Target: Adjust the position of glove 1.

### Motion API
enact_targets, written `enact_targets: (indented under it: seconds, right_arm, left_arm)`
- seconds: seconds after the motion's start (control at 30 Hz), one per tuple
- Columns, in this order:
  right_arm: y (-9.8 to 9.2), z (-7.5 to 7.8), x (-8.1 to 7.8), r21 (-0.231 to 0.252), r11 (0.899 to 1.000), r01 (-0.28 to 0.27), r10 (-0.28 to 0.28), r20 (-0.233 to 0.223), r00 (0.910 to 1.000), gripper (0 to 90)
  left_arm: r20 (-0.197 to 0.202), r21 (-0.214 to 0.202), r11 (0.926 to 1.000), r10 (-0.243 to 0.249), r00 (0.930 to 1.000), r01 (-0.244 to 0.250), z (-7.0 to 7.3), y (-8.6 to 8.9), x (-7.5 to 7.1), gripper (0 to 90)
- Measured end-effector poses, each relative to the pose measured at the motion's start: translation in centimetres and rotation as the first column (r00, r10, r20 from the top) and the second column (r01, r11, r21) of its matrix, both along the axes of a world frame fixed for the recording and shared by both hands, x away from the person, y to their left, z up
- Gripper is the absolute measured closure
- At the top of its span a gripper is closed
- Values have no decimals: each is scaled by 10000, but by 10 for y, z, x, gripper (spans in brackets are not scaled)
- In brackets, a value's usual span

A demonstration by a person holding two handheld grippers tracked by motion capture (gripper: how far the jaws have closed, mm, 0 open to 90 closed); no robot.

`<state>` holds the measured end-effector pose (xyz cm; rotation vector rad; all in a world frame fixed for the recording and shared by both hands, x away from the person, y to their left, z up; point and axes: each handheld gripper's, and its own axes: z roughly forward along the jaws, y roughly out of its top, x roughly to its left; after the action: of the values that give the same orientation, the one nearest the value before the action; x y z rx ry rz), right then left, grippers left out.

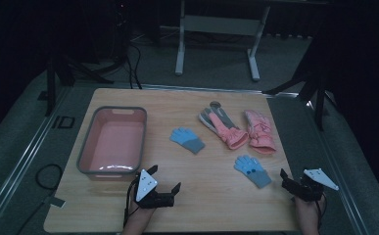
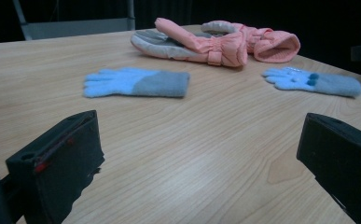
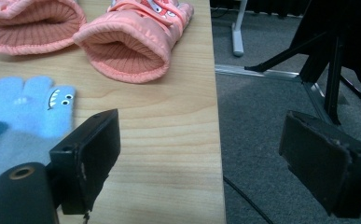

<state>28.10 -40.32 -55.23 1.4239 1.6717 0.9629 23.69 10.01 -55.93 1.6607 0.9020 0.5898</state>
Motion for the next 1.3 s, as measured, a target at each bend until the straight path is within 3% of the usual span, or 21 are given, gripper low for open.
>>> enact_targets:
  seconds: [0.13, 0.17, 0.2, 0.23, 0.3, 0.37, 0.5, 0.53, 0.57, 0.7, 0.8, 0.83, 0.87, 0.9, 0.93, 1.03, 1.13, 1.17, 1.23, 1.27, 1.3]
  right_arm:
    - [1, 1, 1, -64, 9997, -238, 236, -290, 9993, 119]
    - [1, 3, 2, 63, 9993, -372, 374, -369, 9986, 120]
    - [-1, 10, 4, 571, 9971, -511, 566, -996, 9934, 120]
    - [-2, 14, 5, 878, 9934, -733, 823, -1035, 9912, 114]
    - [-2, 19, 5, 857, 9932, -790, 874, -992, 9912, 114]
    - [0, 27, 5, 257, 9981, -565, 583, -774, 9953, 128]
    - [-3, 51, 11, 970, 9913, -892, 979, -895, 9912, 143]
    - [-3, 51, 11, 970, 9913, -892, 979, -895, 9912, 143]
    - [2, 61, 14, 791, 9943, -709, 768, -740, 9943, 143]
    - [11, 75, 17, 590, 9904, -1254, 1282, -463, 9907, 123]
    - [24, 87, 21, 404, 9814, -1877, 1892, -371, 9812, 138]
    - [30, 94, 26, 585, 9739, -2194, 2223, -494, 9737, 225]
    - [30, 94, 26, 585, 9739, -2194, 2223, -494, 9737, 225]
    - [32, 97, 28, 824, 9650, -2492, 2537, -505, 9660, 267]
    - [38, 102, 32, 992, 9620, -2542, 2587, -352, 9653, 283]
    - [46, 107, 36, 950, 9595, -2654, 2701, -409, 9620, 285]
    - [65, 113, 47, 718, 9480, -3101, 3144, -589, 9475, 208]
    - [65, 113, 47, 718, 9480, -3101, 3144, -589, 9475, 208]
    - [76, 114, 53, 734, 9343, -3489, 3544, -846, 9312, 156]
    - [87, 114, 58, 783, 9187, -3871, 3936, -1009, 9137, 133]
    - [87, 114, 58, 783, 9187, -3871, 3936, -1009, 9137, 133]
  left_arm:
    - [-28, -17, 10000, -30, 10000, 30, 0, 0, -1, 2]
    - [-45, -16, 10000, -9, 10000, 9, 0, 0, -2, 2]
    - [-47, -20, 10000, 7, 10000, -7, 0, 0, -2, 2]
    - [-34, -27, 10000, 22, 10000, -22, 0, 0, -3, 2]
    - [-7, -3, 10000, 17, 10000, -17, 0, 0, -3, 2]
    - [6, 100, 9999, -26, 10000, 26, 0, 0, -4, 2]
    - [53, 128, 9999, -72, 10000, 71, 0, -1, -5, 2]
    - [53, 128, 9999, -72, 10000, 71, 0, -1, -5, 2]
    - [45, 106, 9999, -65, 10000, 64, 0, -1, -5, 2]
    - [39, 87, 9999, -67, 10000, 66, 0, 0, -4, 2]
    - [23, 90, 9999, -90, 10000, 90, 0, 0, -4, 2]
    - [9, 59, 9999, -92, 10000, 92, 0, 0, -4, 2]
    - [6, 40, 9999, -96, 10000, 96, 0, 0, -4, 2]
    - [3, 24, 9999, -102, 9999, 102, 0, 0, -4, 2]
    - [9, 16, 10000, -94, 10000, 94, 0, 0, -4, 2]
    - [19, 52, 9999, -137, 9999, 137, 0, 0, -4, 2]
    - [21, 17, 9999, -163, 9999, 163, 0, 0, -4, 2]
    - [17, -3, 9998, -194, 9998, 194, 0, 1, -4, 2]
    - [33, -32, 9998, -203, 9998, 204, 0, 1, -4, 2]
    - [30, -36, 9998, -213, 9998, 213, 0, 1, -4, 2]
    - [28, -22, 9998, -222, 9998, 222, 0, 1, -4, 2]
